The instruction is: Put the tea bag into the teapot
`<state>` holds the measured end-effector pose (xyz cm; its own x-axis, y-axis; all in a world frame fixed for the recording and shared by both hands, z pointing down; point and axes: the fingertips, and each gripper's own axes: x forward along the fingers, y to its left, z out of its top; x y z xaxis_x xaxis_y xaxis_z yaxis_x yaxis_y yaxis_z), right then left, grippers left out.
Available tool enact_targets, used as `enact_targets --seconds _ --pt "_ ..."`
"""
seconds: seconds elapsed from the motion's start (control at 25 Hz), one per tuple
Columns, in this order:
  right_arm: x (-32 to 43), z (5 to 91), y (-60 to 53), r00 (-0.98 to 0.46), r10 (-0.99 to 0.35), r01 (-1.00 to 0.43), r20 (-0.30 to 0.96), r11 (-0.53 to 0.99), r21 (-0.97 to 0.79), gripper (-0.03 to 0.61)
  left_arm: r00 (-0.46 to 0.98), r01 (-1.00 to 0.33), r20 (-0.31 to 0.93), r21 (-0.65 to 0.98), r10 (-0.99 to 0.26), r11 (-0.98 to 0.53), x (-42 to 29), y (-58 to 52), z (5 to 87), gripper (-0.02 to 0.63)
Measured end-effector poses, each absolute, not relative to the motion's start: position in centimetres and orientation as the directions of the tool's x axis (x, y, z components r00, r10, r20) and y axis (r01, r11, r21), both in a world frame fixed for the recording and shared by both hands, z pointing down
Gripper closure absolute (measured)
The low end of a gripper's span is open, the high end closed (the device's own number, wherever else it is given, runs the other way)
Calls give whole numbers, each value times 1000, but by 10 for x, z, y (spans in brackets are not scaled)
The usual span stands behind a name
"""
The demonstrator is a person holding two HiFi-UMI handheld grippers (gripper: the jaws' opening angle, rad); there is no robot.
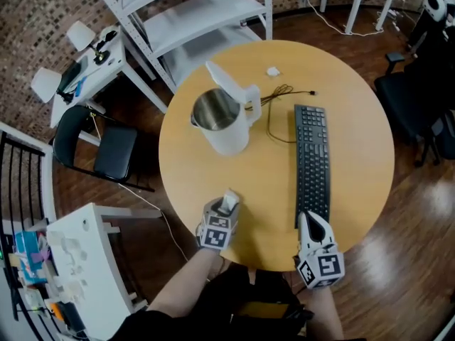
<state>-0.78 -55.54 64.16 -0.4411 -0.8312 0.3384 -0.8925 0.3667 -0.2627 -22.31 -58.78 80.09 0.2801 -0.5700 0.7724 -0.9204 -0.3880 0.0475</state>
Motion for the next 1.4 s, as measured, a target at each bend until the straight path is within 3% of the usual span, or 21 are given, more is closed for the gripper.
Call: enact_targets --seconds 0.28,0.48,0.8,1.12,1.4 --pt "-14 611 -579 -451 -850 -889 272 404 -213 572 278 -948 645 66 -711 -311 -246 -615 738 411" --pt "-25 569 -601 -469 -869 -880 158 443 -172 572 263 -960 538 60 -801 -275 -270 -632 680 412" --pt "-55 499 -628 -514 -856 -856 49 508 -95 572 270 -963 290 71 -918 -261 -296 -648 589 426" --pt "-77 493 -638 -563 -826 -825 -5 563 -46 572 266 -964 147 65 -953 -259 -315 -659 543 426" --pt "-70 489 -637 -554 -832 -832 -6 554 -34 572 291 -957 103 23 -951 -290 -312 -694 520 426"
